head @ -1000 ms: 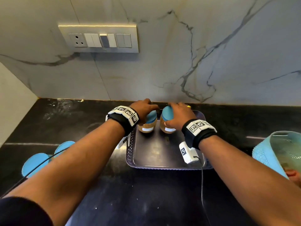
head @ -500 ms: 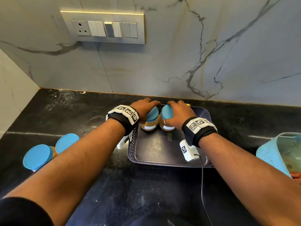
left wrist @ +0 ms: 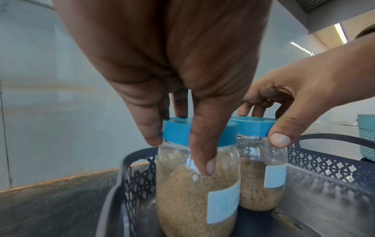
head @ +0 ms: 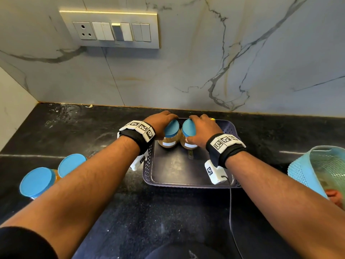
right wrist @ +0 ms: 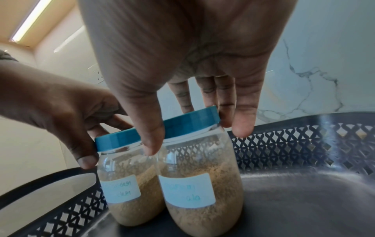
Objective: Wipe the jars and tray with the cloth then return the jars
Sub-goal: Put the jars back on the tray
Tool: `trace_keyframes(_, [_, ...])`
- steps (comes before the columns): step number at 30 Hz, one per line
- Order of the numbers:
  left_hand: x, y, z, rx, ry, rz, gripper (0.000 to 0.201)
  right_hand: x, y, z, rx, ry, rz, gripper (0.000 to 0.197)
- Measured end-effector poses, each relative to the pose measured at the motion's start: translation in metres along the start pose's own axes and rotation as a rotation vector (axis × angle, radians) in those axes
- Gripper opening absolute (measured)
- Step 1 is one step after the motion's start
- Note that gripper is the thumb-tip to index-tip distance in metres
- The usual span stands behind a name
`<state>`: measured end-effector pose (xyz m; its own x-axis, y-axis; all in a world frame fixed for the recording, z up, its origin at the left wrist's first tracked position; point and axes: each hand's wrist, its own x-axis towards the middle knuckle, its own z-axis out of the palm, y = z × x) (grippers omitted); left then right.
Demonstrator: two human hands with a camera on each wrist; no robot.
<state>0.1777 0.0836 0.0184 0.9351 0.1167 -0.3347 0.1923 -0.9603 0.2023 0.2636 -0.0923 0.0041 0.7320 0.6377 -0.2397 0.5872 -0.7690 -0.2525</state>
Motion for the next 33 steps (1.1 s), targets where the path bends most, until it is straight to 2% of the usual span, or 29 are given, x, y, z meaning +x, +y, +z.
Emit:
trace_keyframes(3, [-0.003, -0.005, 0.0, -0.014, -0.028, -0.02, 0.118, -0.001, -0.001, -0.001, -0.015, -0.019, -0.01, 0.092])
trace_keyframes(5, [-0.012, -0.012, -0.002, -0.076, -0.004, -0.023, 0.123, -0.005, -0.005, -0.003, -0.03, -0.015, -0.024, 0.096])
trace_keyframes(9, [-0.051, -0.03, -0.015, -0.183, 0.144, -0.073, 0.095, -0.016, -0.023, -0.015, -0.043, 0.119, -0.094, 0.076])
trace_keyframes(11, [-0.083, -0.047, -0.022, -0.216, 0.216, -0.112, 0.08, -0.024, -0.044, -0.021, -0.025, 0.189, -0.189, 0.062])
trace_keyframes(13, [-0.12, -0.067, -0.028, -0.251, 0.254, -0.167, 0.069, -0.032, -0.072, -0.021, 0.029, 0.229, -0.293, 0.057])
trace_keyframes(16, [-0.179, -0.098, -0.029, -0.266, 0.277, -0.289, 0.057, -0.05, -0.12, -0.014, 0.14, 0.192, -0.447, 0.057])
trace_keyframes(19, [-0.232, -0.128, -0.02, -0.253, 0.287, -0.437, 0.05, -0.066, -0.166, 0.001, 0.15, 0.065, -0.574, 0.057])
trace_keyframes(21, [-0.263, -0.146, -0.006, -0.241, 0.257, -0.568, 0.055, -0.071, -0.194, 0.017, 0.114, -0.005, -0.636, 0.058])
trace_keyframes(24, [-0.294, -0.168, 0.019, -0.22, 0.164, -0.691, 0.078, -0.071, -0.23, 0.04, 0.039, -0.082, -0.7, 0.064])
trace_keyframes(29, [-0.311, -0.193, 0.054, -0.194, 0.063, -0.699, 0.115, -0.062, -0.276, 0.066, -0.048, -0.174, -0.735, 0.069])
trace_keyframes(33, [-0.306, -0.2, 0.062, -0.171, 0.032, -0.681, 0.108, -0.051, -0.296, 0.081, -0.191, -0.225, -0.69, 0.082])
